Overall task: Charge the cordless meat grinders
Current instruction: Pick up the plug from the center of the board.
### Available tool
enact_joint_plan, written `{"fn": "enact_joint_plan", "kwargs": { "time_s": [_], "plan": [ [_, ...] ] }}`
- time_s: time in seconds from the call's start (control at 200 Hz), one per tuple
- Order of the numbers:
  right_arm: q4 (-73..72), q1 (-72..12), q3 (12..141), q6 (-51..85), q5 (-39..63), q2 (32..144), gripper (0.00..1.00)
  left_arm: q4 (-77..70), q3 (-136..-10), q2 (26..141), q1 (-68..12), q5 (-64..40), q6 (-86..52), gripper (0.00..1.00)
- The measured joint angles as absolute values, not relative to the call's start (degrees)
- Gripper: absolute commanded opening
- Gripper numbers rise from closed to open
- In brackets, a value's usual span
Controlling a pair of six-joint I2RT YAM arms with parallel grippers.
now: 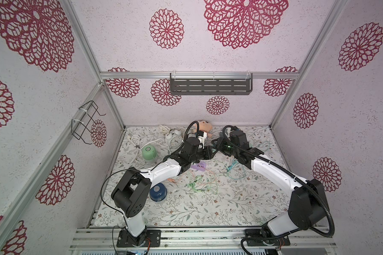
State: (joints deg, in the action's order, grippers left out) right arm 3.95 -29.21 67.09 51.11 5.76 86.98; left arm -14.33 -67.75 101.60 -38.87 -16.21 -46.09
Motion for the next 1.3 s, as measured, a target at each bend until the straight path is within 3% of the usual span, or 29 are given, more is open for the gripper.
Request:
{"fn": "enact_joint_plan", "kwargs": {
  "time_s": [0.25, 0.38, 0.675, 0.961, 1.296],
  "plan": [
    [3.9, -29.6, 67.1, 50.0, 6.3, 85.8, 0.71, -15.1, -67.5, 100.9, -37.4, -16.2, -46.7, 0.14],
    [5.1, -28.8, 67.3, 48.4, 6.0, 83.7, 0.77, -15.4, -67.4, 99.4, -36.2, -16.1, -46.8, 0.13],
    [-0.8, -19.5, 66.2, 46.3, 12.4, 80.9, 0.7, -15.5, -67.4, 96.5, -32.7, -18.3, -49.1, 0.1],
    [-26.7, -23.4, 52.4, 48.8, 28.8, 76.0, 0.67, -17.4, -68.2, 93.2, -30.3, -23.9, -55.9, 0.1],
    [-45.8, -24.9, 53.1, 56.4, 31.7, 80.1, 0.65, -28.7, -67.7, 92.9, -30.3, -28.0, -66.5, 0.09]
  ]
}}
